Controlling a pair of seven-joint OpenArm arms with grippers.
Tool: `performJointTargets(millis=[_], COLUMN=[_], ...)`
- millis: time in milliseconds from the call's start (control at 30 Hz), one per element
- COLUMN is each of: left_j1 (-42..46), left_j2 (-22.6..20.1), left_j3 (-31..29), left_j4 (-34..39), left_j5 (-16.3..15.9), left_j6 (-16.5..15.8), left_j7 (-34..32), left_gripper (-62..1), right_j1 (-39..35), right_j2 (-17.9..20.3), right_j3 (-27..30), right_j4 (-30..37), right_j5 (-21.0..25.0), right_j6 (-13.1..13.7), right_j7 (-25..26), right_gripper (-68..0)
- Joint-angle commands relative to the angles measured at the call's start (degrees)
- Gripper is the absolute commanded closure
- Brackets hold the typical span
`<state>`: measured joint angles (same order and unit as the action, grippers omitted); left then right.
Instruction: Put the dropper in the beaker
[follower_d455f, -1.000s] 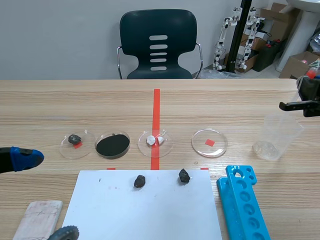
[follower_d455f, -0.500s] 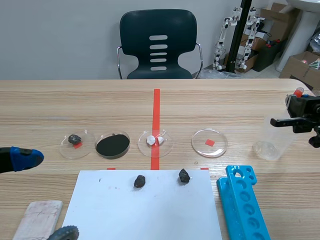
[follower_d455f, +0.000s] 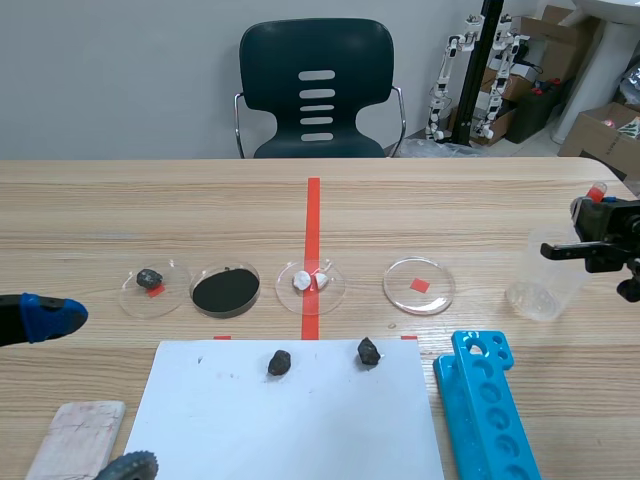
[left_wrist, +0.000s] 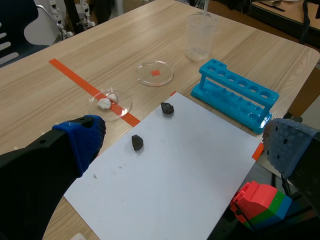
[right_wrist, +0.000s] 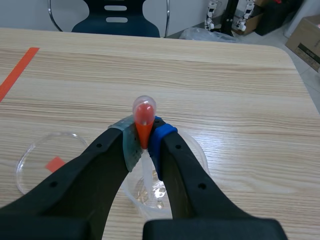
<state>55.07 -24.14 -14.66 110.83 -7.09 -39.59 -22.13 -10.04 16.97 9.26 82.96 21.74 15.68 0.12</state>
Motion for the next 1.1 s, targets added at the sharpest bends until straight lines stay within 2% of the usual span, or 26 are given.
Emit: performJointTargets(millis=[0,267,333,533,600,833,900,1067], left_j1=[0.26,0.26,0.26,0.26,0.26,0.26,0.26,0.26], left_j2=[-0.17,-0.17,-0.17,-0.17,-0.17,-0.17,-0.17,-0.17], left_j3=[0.39,0.39,0.39,0.39,0.39,0.39,0.39,0.39], left_j4=[0.9,0.9,0.9,0.9,0.9,0.9,0.9,0.9], left_j5=[-0.76,-0.76,-0.76,-0.76,-0.76,-0.76,-0.76,-0.76], left_j6=[-0.22,-0.22,-0.22,-0.22,-0.22,-0.22,-0.22,-0.22], left_j7=[-0.94,-0.94,-0.94,-0.94,-0.94,-0.94,-0.94,-0.94], left_gripper=[-62.3,-62.3,-62.3,-62.3,-62.3,-62.3,-62.3,-62.3], right_j1=[1.31,1.31,1.31,1.31,1.31,1.31,1.31,1.31], right_j2=[0.81,0.81,0.81,0.81,0.81,0.81,0.81,0.81], right_j3=[0.04,0.04,0.04,0.04,0.04,0.04,0.04,0.04], right_j4=[0.17,0.17,0.17,0.17,0.17,0.17,0.17,0.17], right_j5=[0.57,0.57,0.55,-0.26,-0.57,-0.55,-0.55,-0.55], right_j6=[-0.17,-0.17,-0.17,-0.17,-0.17,-0.17,-0.17,-0.17], right_j7=[0.92,0.92,0.92,0.9,0.9,0.92,0.92,0.9], right_gripper=[-0.6,-0.8,-3.7,-17.1,-24.0,-57.1,-59.4,-59.4])
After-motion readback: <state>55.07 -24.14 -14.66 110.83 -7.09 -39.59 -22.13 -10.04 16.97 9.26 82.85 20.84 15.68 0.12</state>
